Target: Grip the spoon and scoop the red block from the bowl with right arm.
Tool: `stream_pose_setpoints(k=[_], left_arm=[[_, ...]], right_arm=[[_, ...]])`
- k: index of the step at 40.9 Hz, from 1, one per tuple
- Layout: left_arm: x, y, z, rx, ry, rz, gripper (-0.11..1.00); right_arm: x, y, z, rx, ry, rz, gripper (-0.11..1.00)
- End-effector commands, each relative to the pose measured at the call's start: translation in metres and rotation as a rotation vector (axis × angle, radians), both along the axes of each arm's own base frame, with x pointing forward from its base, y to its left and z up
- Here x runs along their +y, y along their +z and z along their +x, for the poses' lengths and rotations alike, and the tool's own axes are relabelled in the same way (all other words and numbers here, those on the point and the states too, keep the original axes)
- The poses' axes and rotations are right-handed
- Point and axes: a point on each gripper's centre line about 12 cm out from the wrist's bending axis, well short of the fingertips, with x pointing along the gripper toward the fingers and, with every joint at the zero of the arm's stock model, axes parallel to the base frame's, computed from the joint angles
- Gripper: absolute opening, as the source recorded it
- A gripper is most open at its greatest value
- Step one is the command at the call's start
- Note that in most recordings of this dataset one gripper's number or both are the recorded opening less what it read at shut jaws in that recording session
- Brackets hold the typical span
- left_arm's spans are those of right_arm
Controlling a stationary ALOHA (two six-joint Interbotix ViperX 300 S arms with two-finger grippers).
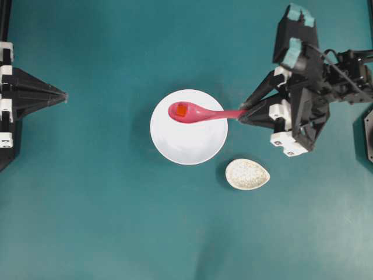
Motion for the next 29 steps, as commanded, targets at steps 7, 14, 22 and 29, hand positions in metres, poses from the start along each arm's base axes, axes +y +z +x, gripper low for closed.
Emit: stream_pose_setpoints(k=[7,14,22,29], left_arm=[[-0.001,0.01,0.003,-0.026,-0.006,0.002,0.0],[-0.001,0.013,0.002,-0.038,-0.006,0.002,0.0],[-0.001,0.013,0.002,-0.04,-0.006,0.002,0.0],[-0.001,0.012,0.003,-0.032,-0.006,0.002,0.0]], right_arm=[[-0.003,0.037,-0.006,-0.147,-0.011,-0.012,0.26],[-0.004,0.045,-0.009,-0.203,-0.014,-0.031,0.26],[-0.005,0.046,-0.009,-0.21,-0.011,-0.053,0.26],[-0.005,0.046,-0.009,-0.208,-0.011,-0.056,0.26]])
